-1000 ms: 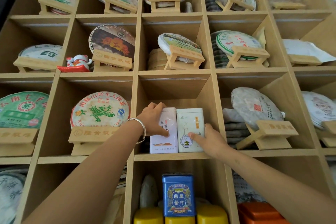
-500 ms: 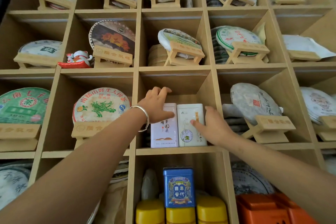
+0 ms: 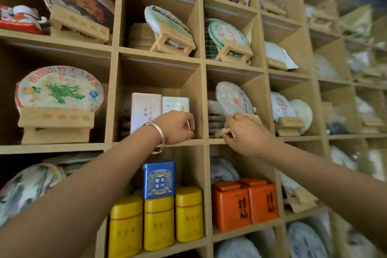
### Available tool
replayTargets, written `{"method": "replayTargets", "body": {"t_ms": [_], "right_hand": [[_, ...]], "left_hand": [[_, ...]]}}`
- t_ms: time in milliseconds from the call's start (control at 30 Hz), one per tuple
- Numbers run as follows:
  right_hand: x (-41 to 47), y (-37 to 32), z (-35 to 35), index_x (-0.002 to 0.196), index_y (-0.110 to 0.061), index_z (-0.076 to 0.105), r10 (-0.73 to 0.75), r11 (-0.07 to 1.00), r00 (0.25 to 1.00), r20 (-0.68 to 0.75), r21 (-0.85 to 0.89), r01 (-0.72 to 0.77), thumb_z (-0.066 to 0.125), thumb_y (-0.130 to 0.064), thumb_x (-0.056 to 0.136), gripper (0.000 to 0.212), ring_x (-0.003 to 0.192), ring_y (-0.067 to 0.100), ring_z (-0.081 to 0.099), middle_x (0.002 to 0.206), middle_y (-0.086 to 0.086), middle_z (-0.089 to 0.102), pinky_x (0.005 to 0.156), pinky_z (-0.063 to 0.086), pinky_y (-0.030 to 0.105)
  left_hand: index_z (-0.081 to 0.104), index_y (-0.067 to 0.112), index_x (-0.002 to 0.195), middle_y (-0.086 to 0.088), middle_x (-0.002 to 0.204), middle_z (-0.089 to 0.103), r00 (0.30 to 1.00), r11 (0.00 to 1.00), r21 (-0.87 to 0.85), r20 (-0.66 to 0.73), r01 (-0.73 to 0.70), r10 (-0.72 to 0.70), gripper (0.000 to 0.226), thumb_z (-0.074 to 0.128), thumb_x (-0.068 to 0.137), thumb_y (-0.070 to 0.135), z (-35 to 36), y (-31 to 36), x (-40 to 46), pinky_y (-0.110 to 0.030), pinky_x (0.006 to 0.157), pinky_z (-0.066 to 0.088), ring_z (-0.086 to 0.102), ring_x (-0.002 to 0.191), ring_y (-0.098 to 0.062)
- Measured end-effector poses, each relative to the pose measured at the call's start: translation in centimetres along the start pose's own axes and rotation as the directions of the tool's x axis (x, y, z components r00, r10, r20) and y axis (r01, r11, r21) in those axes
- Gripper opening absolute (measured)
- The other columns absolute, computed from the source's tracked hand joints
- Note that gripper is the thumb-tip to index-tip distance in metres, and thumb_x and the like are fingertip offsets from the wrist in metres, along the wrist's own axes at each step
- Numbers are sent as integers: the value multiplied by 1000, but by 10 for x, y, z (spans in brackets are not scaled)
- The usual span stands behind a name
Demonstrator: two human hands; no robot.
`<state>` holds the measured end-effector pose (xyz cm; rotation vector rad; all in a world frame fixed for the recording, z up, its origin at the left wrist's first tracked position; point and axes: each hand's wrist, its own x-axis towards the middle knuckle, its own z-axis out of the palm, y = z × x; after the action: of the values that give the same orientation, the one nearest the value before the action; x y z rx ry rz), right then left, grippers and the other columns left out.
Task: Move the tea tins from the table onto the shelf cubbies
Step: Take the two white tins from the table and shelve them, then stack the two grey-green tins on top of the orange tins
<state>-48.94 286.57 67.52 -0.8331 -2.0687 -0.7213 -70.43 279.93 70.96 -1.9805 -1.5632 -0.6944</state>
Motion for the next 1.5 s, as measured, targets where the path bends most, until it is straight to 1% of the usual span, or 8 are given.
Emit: {"method": "replayTargets", "body": {"t_ms": [167,367,500,667,833,1100,1333,1500], "right_hand": [[-83,28,-26,122,-16,48,224,961,954,198,-207,-183,54,-39,90,40,105,26,55,121,9,53,72,43,32],[-208,79,-117,125,-10,48,535,793,803,264,-485,-369,50,-42,93,45,105,34,55,120,14,54,72,40,34],[-295,101,-223,113,-11,53,730,602,661,176,-624,-498,55,-44,90,40,101,34,55,112,13,54,73,45,37],[-412,93,-372,116,-12,56,893,272,450,-15,-779,-566,60,-41,87,41,103,32,56,116,13,56,82,47,39],[-496,60,-508,112,-10,58,913,51,342,-223,-769,-637,62,-36,86,38,104,37,57,113,18,59,84,48,40],[-695,-29,-663,117,-4,56,914,-340,-41,-404,-707,-620,64,-31,85,43,108,34,56,119,17,61,87,49,39],[-797,-54,-781,122,-11,53,891,-423,-119,-439,-704,-571,68,-31,84,46,109,31,56,123,13,60,79,42,33],[-869,-52,-833,126,-13,49,887,-462,-252,-388,-717,-522,72,-37,81,56,108,25,55,125,9,58,83,47,31]], "left_hand": [[58,25,91,8,86,62,991,979,-182,81,-88,104,10,62,83,28,64,74,-5,-31,75,51,61,83,-14],[63,16,105,-4,104,66,924,898,-327,142,-296,356,23,58,86,28,96,217,-1,-33,83,50,61,97,-24],[65,16,103,-6,104,68,832,802,-401,150,-443,534,24,58,85,30,93,340,-10,-35,85,51,62,97,-26],[61,22,105,0,105,63,648,571,-585,100,-576,755,21,58,88,32,77,498,-52,-31,75,48,59,91,-19],[63,18,106,-5,109,65,562,344,-734,-62,-586,825,23,60,85,27,36,642,-109,-31,86,48,60,102,-26],[60,20,111,-5,114,64,263,6,-784,-202,-621,943,29,62,84,32,-29,863,-285,-27,82,42,59,102,-25],[57,22,117,-3,116,61,120,-81,-735,-216,-674,969,38,64,83,37,-70,1004,-364,-36,88,49,57,101,-24],[55,29,107,4,101,59,56,-115,-794,-184,-597,981,28,64,82,35,-68,1088,-409,-30,72,46,55,85,-14]]}}
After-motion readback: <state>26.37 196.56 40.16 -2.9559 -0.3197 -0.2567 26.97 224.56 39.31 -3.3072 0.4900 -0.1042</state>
